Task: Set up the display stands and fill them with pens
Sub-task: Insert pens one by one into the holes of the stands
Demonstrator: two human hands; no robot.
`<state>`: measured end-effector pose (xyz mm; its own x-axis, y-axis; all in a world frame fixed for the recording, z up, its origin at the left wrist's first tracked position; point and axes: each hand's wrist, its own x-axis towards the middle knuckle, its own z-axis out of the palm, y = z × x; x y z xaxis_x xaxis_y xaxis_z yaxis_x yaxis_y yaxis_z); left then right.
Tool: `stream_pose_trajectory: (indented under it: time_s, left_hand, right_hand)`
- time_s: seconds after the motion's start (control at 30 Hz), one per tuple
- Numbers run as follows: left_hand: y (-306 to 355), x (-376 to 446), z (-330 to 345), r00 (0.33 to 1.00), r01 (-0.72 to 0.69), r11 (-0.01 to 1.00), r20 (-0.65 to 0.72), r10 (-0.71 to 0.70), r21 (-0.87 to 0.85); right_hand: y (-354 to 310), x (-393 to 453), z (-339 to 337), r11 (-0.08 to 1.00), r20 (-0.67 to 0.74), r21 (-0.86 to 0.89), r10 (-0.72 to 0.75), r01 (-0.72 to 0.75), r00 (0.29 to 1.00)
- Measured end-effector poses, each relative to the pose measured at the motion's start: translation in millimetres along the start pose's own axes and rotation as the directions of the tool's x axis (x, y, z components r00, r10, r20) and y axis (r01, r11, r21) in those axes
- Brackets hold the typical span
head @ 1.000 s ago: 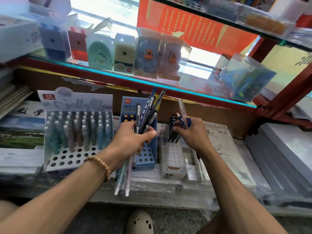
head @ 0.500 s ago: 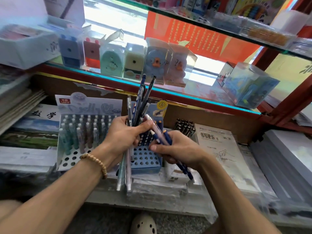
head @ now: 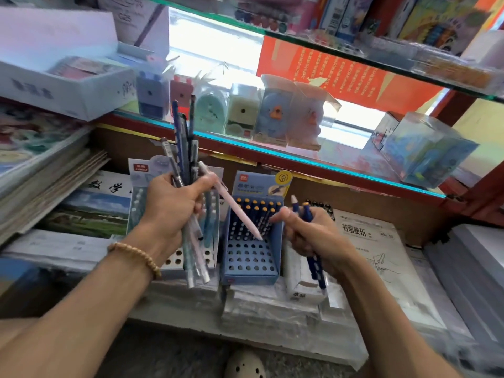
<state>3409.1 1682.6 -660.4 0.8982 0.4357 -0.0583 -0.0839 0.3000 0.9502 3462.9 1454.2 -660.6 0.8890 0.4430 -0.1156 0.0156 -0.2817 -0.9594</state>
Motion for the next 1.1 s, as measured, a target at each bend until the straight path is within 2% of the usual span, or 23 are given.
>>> stream_pose_trajectory:
  time_s: [0.07, 0.1, 0.2, 0.27, 0.4, 0.47, 0.53, 0.63, 0.73, 0.93, 1.03, 1.1]
  left_hand:
    - [-1.2, -3.9, -2.5, 0.994, 0.037, 0.998, 0.1, -0.041, 0.043]
    - [-2.8, -6.8, -1.3, 0.987, 0.042, 0.997, 0.149, -0.051, 0.066]
    - [-5.6, -12.8, 3.2, 0.974, 0.033, 0.994, 0.22, -0.055, 0.102]
    - [-6.0, -13.2, 3.0, 0.975, 0.027, 0.995, 0.215, -0.046, 0.091]
    - [-6.1, -15.4, -1.6, 0.985, 0.001, 0.998, 0.173, -0.011, 0.056]
    - [-5.7, -17.4, -5.4, 0.991, -0.005, 0.997, 0.132, -0.004, 0.074]
    - [-5.4, -18.8, -11.9, 0.995, 0.005, 0.992, 0.103, -0.019, 0.13]
    - [-3.5, -23.9, -24.3, 0.99, 0.048, 0.989, 0.124, -0.065, 0.139]
    - [1.4, -27.9, -34.5, 0.986, 0.052, 0.989, 0.15, -0.073, 0.138]
    - [10.5, -25.5, -58.0, 0.992, 0.035, 0.983, 0.11, -0.056, 0.182]
    - [21.8, -27.7, -75.2, 0.995, -0.004, 0.982, 0.097, -0.015, 0.19]
    - [28.3, -29.0, -85.1, 0.995, -0.019, 0.98, 0.095, 0.0, 0.2]
  right_hand:
    - [-6.0, 0.3, 6.8, 0.996, -0.112, -0.005, -0.089, 0.089, 0.99]
    - [-10.8, 0.0, 13.3, 0.992, -0.116, -0.015, -0.129, 0.128, 0.985]
    - [-23.9, 0.2, 39.1, 0.982, 0.008, -0.074, -0.175, 0.176, 0.984]
    - [-28.8, 0.9, 51.4, 0.981, 0.073, -0.085, -0.17, 0.176, 0.983]
    - [-34.3, 1.2, 59.0, 0.98, 0.062, -0.061, -0.185, 0.188, 0.981]
    - [-37.7, 1.5, 61.1, 0.986, 0.005, 0.043, -0.159, 0.158, 0.987]
    - [-41.5, 5.3, 65.0, 0.969, -0.058, 0.221, -0.103, 0.114, 0.993]
    - [-45.3, 13.7, 75.9, 0.908, -0.116, 0.406, -0.057, 0.099, 0.992]
    - [-48.2, 18.2, 89.6, 0.909, -0.18, 0.404, -0.033, 0.104, 0.983]
    - [-59.4, 26.4, 96.8, 0.886, -0.288, 0.423, -0.07, 0.192, 0.955]
    - [-68.0, 28.8, 101.4, 0.893, -0.236, 0.393, -0.134, 0.221, 0.962]
    - [-72.6, 28.9, 106.6, 0.91, -0.22, 0.314, -0.208, 0.271, 0.953]
